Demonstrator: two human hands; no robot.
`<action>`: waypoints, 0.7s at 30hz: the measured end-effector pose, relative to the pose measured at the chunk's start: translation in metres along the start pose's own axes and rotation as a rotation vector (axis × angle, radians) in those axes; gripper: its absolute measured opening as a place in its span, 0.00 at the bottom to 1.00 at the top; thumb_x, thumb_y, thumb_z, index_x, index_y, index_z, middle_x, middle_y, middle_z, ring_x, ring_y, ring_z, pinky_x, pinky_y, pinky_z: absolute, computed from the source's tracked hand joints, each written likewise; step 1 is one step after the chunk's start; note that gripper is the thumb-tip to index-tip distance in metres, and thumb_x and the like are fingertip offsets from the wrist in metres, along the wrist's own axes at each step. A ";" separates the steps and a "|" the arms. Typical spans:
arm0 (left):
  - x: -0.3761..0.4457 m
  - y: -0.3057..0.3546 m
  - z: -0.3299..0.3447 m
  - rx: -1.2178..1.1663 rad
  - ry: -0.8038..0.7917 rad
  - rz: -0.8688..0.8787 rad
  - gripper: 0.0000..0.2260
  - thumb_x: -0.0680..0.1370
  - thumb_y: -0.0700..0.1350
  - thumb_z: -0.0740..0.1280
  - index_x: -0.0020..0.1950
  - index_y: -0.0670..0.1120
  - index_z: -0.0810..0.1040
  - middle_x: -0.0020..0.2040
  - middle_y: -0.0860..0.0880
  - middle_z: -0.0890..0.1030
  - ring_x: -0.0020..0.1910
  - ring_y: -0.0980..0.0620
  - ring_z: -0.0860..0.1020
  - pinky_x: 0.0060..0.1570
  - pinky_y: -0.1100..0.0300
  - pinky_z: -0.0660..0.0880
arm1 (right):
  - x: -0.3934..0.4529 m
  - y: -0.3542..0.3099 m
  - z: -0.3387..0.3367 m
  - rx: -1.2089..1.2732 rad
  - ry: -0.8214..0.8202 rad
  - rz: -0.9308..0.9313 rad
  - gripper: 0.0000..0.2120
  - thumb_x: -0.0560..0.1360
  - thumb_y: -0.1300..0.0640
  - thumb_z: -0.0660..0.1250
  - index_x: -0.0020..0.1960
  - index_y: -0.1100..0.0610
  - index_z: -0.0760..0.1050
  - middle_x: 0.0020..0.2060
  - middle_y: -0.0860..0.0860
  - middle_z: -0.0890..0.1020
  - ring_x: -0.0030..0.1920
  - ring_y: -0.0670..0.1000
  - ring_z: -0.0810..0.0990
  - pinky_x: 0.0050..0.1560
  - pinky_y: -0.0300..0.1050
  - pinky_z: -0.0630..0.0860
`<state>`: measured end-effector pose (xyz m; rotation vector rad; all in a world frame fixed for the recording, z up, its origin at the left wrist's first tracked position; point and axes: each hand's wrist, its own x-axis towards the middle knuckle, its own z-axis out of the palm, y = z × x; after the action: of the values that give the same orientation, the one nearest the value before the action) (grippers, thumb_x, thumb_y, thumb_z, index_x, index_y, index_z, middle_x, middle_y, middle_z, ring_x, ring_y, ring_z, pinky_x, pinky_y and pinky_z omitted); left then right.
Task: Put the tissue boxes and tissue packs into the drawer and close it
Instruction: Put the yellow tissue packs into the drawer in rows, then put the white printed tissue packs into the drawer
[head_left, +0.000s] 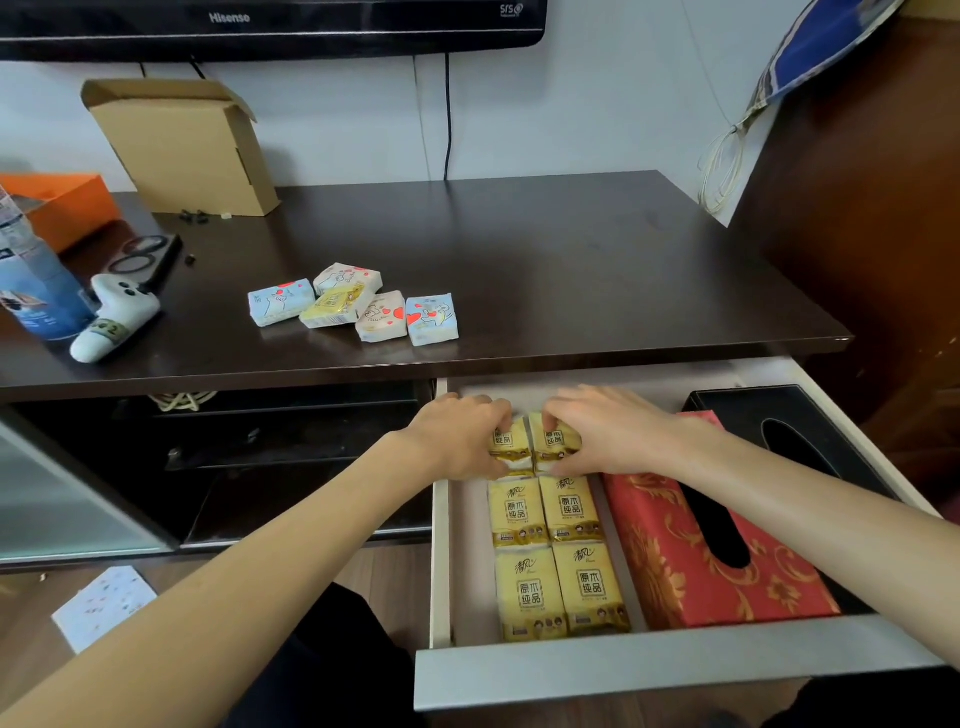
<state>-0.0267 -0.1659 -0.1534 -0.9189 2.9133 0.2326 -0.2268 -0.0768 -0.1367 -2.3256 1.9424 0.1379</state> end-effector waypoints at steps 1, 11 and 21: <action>-0.001 0.001 -0.001 -0.004 -0.003 -0.001 0.21 0.73 0.60 0.72 0.59 0.52 0.72 0.55 0.52 0.78 0.52 0.49 0.77 0.50 0.56 0.68 | -0.001 0.000 -0.001 0.009 -0.002 0.003 0.24 0.70 0.32 0.72 0.58 0.46 0.73 0.55 0.42 0.76 0.56 0.48 0.74 0.43 0.48 0.67; -0.037 -0.014 -0.048 -0.079 0.175 -0.028 0.14 0.76 0.59 0.68 0.59 0.55 0.77 0.55 0.57 0.79 0.51 0.55 0.78 0.45 0.56 0.75 | 0.004 -0.026 -0.053 0.298 0.303 0.128 0.09 0.77 0.43 0.67 0.42 0.45 0.82 0.35 0.40 0.83 0.41 0.45 0.83 0.46 0.48 0.80; -0.082 -0.112 -0.098 -0.109 0.411 -0.375 0.07 0.78 0.50 0.68 0.55 0.55 0.80 0.51 0.56 0.82 0.50 0.54 0.80 0.42 0.57 0.74 | 0.090 -0.069 -0.087 0.489 0.288 0.076 0.13 0.78 0.52 0.70 0.62 0.49 0.79 0.61 0.48 0.82 0.59 0.50 0.79 0.58 0.55 0.79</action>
<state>0.1018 -0.2263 -0.0604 -1.6847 3.0129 0.1961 -0.1432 -0.1649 -0.0617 -2.0291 1.9044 -0.6264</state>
